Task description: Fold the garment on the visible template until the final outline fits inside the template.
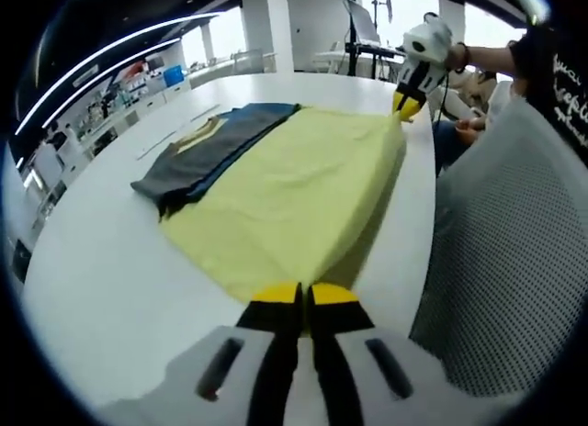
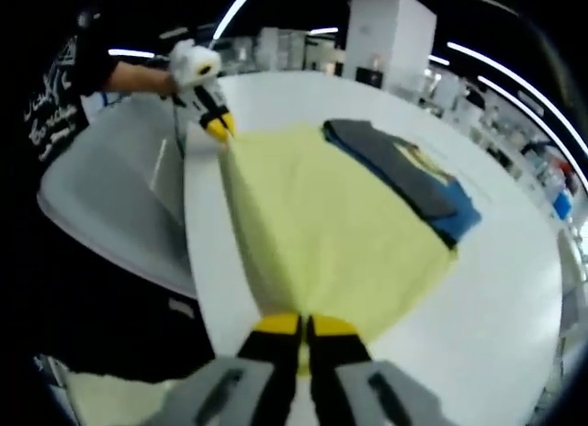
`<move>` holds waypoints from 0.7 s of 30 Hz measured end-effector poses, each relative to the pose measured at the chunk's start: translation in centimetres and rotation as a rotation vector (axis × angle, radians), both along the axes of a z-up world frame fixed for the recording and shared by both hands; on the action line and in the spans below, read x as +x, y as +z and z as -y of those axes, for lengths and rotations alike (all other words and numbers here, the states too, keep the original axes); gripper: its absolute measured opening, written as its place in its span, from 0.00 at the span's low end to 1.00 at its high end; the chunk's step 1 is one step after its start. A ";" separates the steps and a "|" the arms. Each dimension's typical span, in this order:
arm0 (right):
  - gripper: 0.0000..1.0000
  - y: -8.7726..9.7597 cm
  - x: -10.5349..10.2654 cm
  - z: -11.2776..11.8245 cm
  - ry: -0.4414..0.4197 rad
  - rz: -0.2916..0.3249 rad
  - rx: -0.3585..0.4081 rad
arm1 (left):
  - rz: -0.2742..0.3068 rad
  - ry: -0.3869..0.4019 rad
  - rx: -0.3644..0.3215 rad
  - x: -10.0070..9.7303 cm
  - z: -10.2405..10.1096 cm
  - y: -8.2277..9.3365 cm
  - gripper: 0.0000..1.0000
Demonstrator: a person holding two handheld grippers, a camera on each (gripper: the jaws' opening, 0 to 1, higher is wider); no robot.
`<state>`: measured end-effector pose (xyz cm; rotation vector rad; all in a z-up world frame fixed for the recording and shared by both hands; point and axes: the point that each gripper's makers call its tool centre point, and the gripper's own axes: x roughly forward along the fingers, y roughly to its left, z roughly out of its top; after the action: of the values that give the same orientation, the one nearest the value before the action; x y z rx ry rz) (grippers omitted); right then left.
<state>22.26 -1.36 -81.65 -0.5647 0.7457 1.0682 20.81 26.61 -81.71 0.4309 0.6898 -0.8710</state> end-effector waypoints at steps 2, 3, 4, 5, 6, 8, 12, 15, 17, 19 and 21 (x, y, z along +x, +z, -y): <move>0.00 0.4 -0.4 0.0 0.004 0.001 0.001 | 0.001 0.008 -0.007 -0.3 0.0 0.4 0.00; 0.00 0.6 -0.6 0.0 0.006 0.001 0.003 | 0.011 0.017 -0.005 -0.4 -0.1 0.6 0.00; 0.00 0.8 -0.8 -0.1 0.009 -0.002 0.008 | 0.022 0.022 -0.002 -0.5 -0.1 0.9 0.00; 0.00 0.9 -1.0 -0.1 0.011 -0.004 0.010 | 0.024 0.027 -0.005 -0.6 -0.2 1.1 0.00; 0.00 1.0 -1.3 -0.2 0.014 -0.004 0.009 | 0.027 0.039 -0.013 -0.7 -0.2 1.4 0.00; 0.00 1.1 -1.6 -0.2 0.018 -0.002 0.003 | 0.032 0.050 -0.026 -1.0 -0.2 1.8 0.00; 0.00 1.6 -2.0 -0.1 0.007 0.012 -0.005 | 0.021 0.070 -0.047 -1.7 0.0 2.4 0.00; 0.00 2.2 -2.5 -0.1 -0.004 0.016 -0.001 | 0.018 0.072 -0.046 -2.2 0.2 2.8 0.00; 0.00 2.5 -2.7 -0.1 -0.008 0.018 0.001 | 0.012 0.087 -0.055 -2.6 0.1 3.1 0.00; 0.00 2.9 -3.1 0.0 -0.011 0.015 0.009 | 0.010 0.090 -0.062 -2.9 0.1 3.4 0.00; 0.00 3.2 -3.5 -0.1 -0.010 0.013 0.014 | 0.007 0.097 -0.066 -3.3 -0.1 3.5 0.00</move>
<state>18.75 -1.26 -78.42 -0.5548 0.7288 1.0592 17.52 26.69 -78.17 0.3381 0.6682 -0.7982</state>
